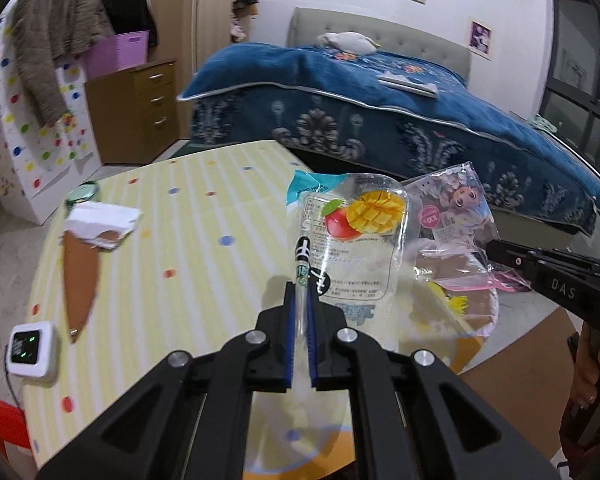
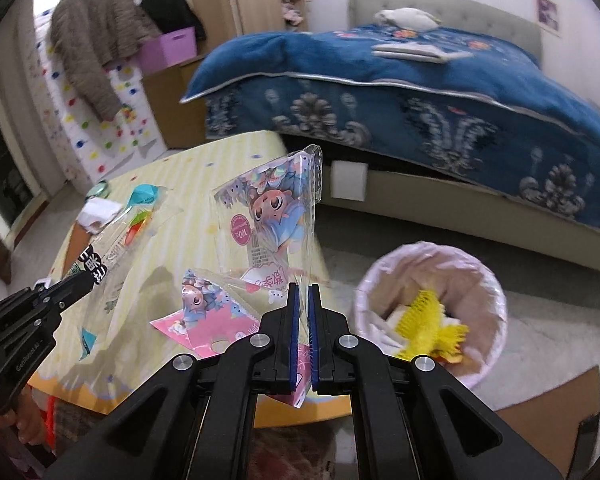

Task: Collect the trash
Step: 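Carry both bags over the wastebasket and open both tools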

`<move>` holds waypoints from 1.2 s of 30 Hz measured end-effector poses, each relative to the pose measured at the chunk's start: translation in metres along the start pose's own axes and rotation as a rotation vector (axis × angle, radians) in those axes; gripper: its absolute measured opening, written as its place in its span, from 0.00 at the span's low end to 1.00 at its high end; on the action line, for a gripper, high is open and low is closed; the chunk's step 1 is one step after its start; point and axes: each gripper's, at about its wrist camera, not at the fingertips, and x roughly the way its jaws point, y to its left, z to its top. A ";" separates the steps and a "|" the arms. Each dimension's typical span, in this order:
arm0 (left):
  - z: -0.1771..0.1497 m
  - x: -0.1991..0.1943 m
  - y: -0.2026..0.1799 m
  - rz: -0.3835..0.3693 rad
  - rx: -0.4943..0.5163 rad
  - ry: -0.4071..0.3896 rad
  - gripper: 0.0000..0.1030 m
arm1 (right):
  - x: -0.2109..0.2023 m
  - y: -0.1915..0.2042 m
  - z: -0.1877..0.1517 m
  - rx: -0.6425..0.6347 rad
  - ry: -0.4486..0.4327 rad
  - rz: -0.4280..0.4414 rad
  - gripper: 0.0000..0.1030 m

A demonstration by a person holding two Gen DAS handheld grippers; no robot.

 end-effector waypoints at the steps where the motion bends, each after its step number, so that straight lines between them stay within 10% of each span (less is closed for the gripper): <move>1: 0.002 0.003 -0.006 -0.009 0.008 -0.001 0.03 | -0.001 -0.007 -0.001 0.011 -0.001 -0.009 0.04; 23: 0.033 0.090 -0.142 -0.200 0.183 0.081 0.06 | 0.014 -0.146 -0.028 0.243 0.070 -0.278 0.05; 36: 0.048 0.151 -0.195 -0.255 0.248 0.131 0.23 | 0.064 -0.186 -0.026 0.277 0.129 -0.280 0.10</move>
